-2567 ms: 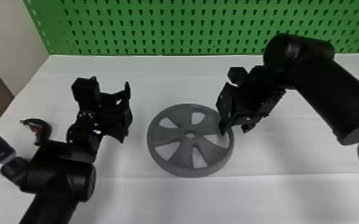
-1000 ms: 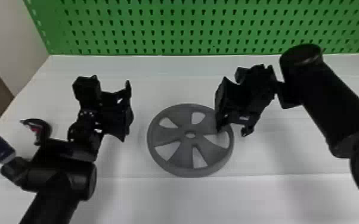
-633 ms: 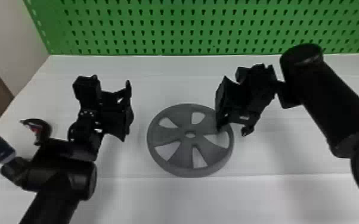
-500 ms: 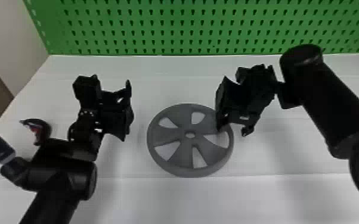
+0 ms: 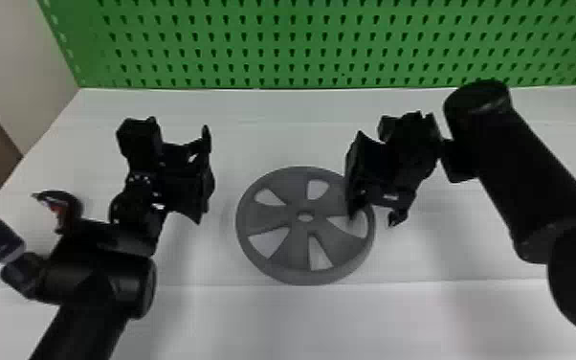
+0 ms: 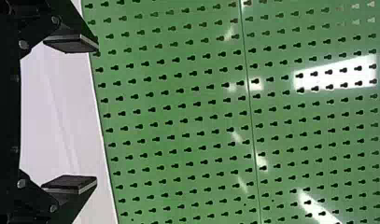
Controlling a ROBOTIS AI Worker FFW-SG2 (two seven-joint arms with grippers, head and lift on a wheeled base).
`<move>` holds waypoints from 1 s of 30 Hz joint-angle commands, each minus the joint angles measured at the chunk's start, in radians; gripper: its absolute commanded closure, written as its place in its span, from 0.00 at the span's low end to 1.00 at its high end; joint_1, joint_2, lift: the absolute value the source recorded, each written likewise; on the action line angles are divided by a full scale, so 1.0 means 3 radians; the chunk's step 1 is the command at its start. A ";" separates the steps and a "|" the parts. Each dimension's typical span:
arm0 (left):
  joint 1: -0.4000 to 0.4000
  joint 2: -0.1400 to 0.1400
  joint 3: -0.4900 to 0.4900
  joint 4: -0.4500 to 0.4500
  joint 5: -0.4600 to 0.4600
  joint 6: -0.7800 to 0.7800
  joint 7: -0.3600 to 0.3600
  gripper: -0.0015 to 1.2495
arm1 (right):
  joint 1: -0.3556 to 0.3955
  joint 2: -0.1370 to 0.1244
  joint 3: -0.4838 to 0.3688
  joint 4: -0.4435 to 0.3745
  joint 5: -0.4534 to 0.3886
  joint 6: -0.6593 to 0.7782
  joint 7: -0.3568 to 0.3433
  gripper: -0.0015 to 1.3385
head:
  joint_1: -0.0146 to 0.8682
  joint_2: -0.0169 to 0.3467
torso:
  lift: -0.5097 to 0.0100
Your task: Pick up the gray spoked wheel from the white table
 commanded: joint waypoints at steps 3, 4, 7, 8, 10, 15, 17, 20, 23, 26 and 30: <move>0.0002 0.0000 0.0006 -0.0005 0.0022 -0.0006 0.0000 0.21 | 0.0068 0.0013 -0.0065 -0.0021 0.0005 -0.0022 0.0005 0.35 | 0.93 0.17 | 0.79; 0.0002 0.0000 0.0006 -0.0005 0.0027 -0.0011 0.0000 0.21 | 0.0073 0.0013 -0.0070 -0.0026 0.0005 -0.0027 0.0005 0.35 | 0.93 0.17 | 0.79; 0.0007 0.0000 0.0012 -0.0005 0.0037 -0.0026 0.0000 0.21 | 0.0109 0.0018 -0.0111 -0.0042 0.0005 -0.0027 0.0005 0.35 | 0.93 0.17 | 0.79; 0.0007 0.0000 0.0012 -0.0005 0.0037 -0.0032 0.0000 0.21 | 0.0124 0.0018 -0.0116 -0.0057 0.0005 -0.0027 0.0005 0.35 | 0.93 0.17 | 0.79; 0.0007 0.0000 0.0012 -0.0010 0.0042 -0.0032 0.0000 0.21 | 0.0155 0.0013 -0.0131 -0.0108 0.0005 -0.0022 0.0005 0.35 | 0.93 0.17 | 0.79; 0.0007 0.0000 0.0017 -0.0026 0.0047 -0.0032 0.0010 0.21 | 0.0180 0.0023 -0.0131 -0.0159 0.0010 -0.0037 0.0005 0.35 | 0.93 0.17 | 0.79; 0.0002 0.0000 0.0017 -0.0031 0.0047 -0.0032 0.0010 0.21 | 0.0196 0.0023 -0.0116 -0.0170 0.0010 -0.0037 0.0005 0.35 | 0.93 0.17 | 0.79; 0.0007 0.0000 0.0027 -0.0031 0.0047 -0.0032 0.0010 0.21 | 0.0201 0.0034 -0.0070 -0.0185 0.0035 -0.0037 0.0005 0.35 | 0.93 0.17 | 0.79; 0.0007 0.0000 0.0027 -0.0036 0.0047 -0.0032 0.0015 0.21 | 0.0201 0.0044 -0.0029 -0.0185 0.0066 -0.0037 0.0005 0.35 | 0.93 0.17 | 0.79; 0.0007 0.0000 0.0022 -0.0036 0.0047 -0.0032 0.0015 0.21 | 0.0201 0.0054 -0.0014 -0.0185 0.0112 -0.0037 0.0005 0.35 | 0.93 0.17 | 0.79; 0.0007 0.0000 0.0017 -0.0036 0.0047 -0.0032 0.0015 0.21 | 0.0196 0.0054 -0.0004 -0.0180 0.0122 -0.0032 0.0005 0.35 | 0.93 0.17 | 0.79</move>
